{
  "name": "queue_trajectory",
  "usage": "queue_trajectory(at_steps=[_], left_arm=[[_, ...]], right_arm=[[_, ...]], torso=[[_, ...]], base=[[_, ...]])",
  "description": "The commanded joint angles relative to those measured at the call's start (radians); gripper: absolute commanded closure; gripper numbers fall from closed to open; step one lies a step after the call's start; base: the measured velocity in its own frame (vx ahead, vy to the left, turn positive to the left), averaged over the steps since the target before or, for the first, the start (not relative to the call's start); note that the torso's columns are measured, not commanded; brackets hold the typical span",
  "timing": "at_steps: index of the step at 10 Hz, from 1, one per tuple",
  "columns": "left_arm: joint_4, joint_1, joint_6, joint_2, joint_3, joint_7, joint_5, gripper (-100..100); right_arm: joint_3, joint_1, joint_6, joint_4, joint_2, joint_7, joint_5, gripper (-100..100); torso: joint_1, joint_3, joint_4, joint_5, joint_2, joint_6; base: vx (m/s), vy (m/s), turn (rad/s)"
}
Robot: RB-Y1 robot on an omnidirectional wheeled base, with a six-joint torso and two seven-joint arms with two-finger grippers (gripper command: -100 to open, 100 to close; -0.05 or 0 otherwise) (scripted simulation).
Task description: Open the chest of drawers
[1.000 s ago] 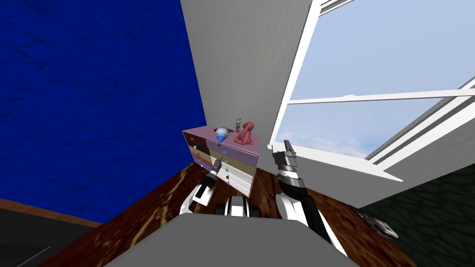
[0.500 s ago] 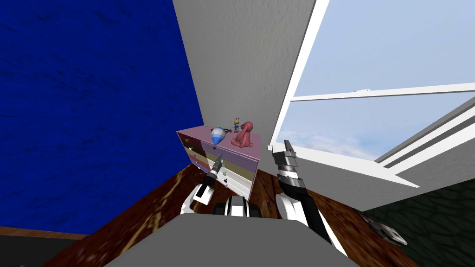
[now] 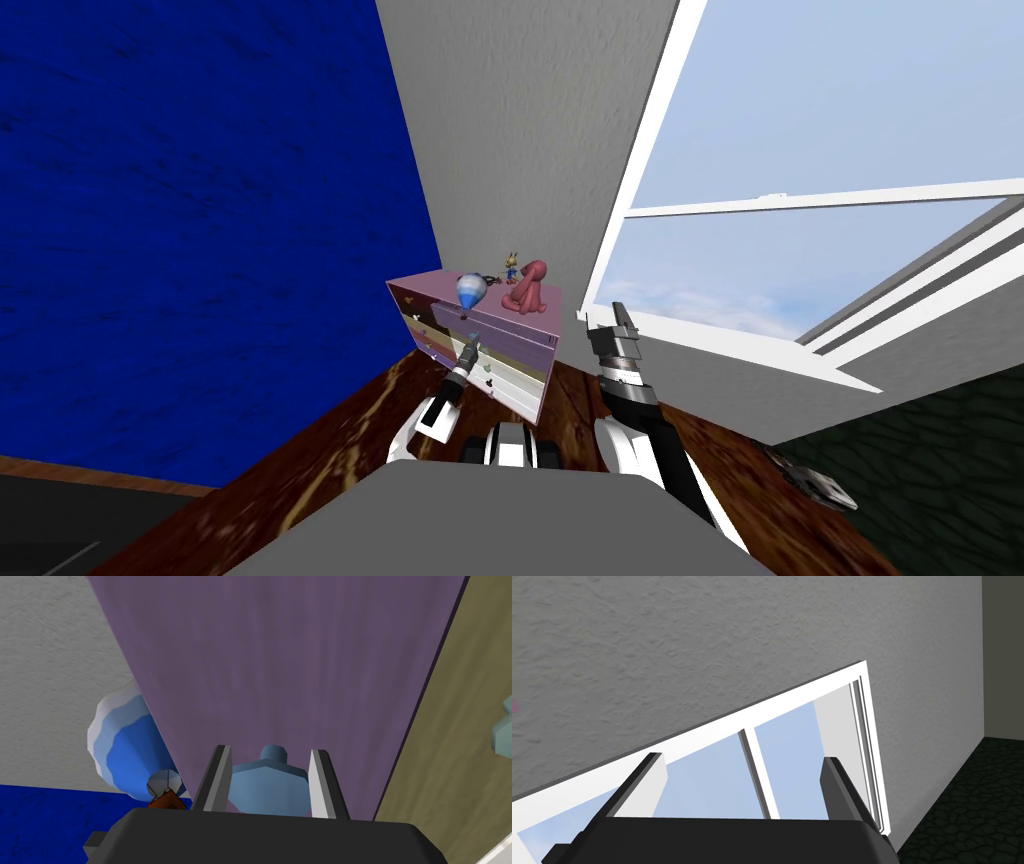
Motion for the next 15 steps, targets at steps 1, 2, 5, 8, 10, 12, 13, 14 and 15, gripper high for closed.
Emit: queue_trajectory(at_steps=[1, 2, 5, 8, 10, 12, 13, 14, 15], left_arm=[[-0.010, 0.010, 0.006, 0.005, -0.005, 0.003, -0.001, 100], [-0.021, 0.024, 0.010, 0.012, -0.011, 0.008, -0.001, 100], [-0.042, 0.039, 0.008, 0.024, -0.017, 0.015, -0.001, 100], [-0.073, 0.079, -0.004, 0.054, -0.036, 0.033, 0.001, 100], [-0.105, 0.111, -0.018, 0.084, -0.047, 0.049, 0.003, 100], [-0.130, 0.145, -0.028, 0.107, -0.061, 0.060, 0.003, 100], [-0.140, 0.158, -0.037, 0.118, -0.065, 0.064, 0.003, 100], [-0.180, 0.157, 0.010, 0.125, -0.065, 0.071, 0.004, -100], [-0.209, 0.162, 0.029, 0.134, -0.064, 0.078, 0.005, -100]], right_arm=[[0.000, 0.000, 0.000, 0.000, 0.000, 0.000, 0.000, 0], [0.000, 0.000, 0.000, 0.000, 0.000, 0.000, 0.000, 0], [0.000, 0.000, 0.000, 0.000, 0.000, 0.000, 0.000, 0], [0.000, 0.000, 0.000, 0.000, 0.000, 0.000, 0.000, 0], [0.000, 0.000, 0.000, 0.000, 0.000, 0.000, 0.000, 0], [0.000, 0.000, 0.000, 0.000, 0.000, 0.000, 0.000, 0], [0.000, 0.000, 0.000, 0.000, 0.000, 0.000, 0.000, 0], [0.000, 0.000, 0.000, 0.000, 0.000, 0.000, 0.000, 0], [0.000, 0.000, 0.000, 0.000, 0.000, 0.000, 0.000, 0]], torso=[[-0.001, -0.003, 0.001, -0.001, -0.004, 0.000], [-0.005, -0.007, 0.000, -0.002, -0.012, 0.002], [-0.001, -0.004, -0.001, -0.001, -0.006, 0.001], [-0.004, -0.007, -0.001, -0.002, -0.011, 0.001], [0.000, -0.005, -0.001, -0.001, -0.009, -0.001], [-0.003, -0.006, 0.000, -0.001, -0.010, 0.002], [-0.002, -0.007, -0.002, -0.002, -0.010, 0.000], [-0.001, -0.005, -0.002, -0.001, -0.008, 0.001], [-0.004, -0.007, -0.003, -0.001, -0.011, 0.003]], base=[[-0.082, 0.036, -0.002], [-0.108, 0.033, 0.027], [-0.146, 0.072, 0.023], [-0.119, 0.054, 0.037], [-0.139, 0.038, 0.112], [-0.072, 0.019, 0.082], [-0.108, 0.045, 0.104], [-0.051, 0.010, 0.032], [0.017, -0.024, 0.009]])
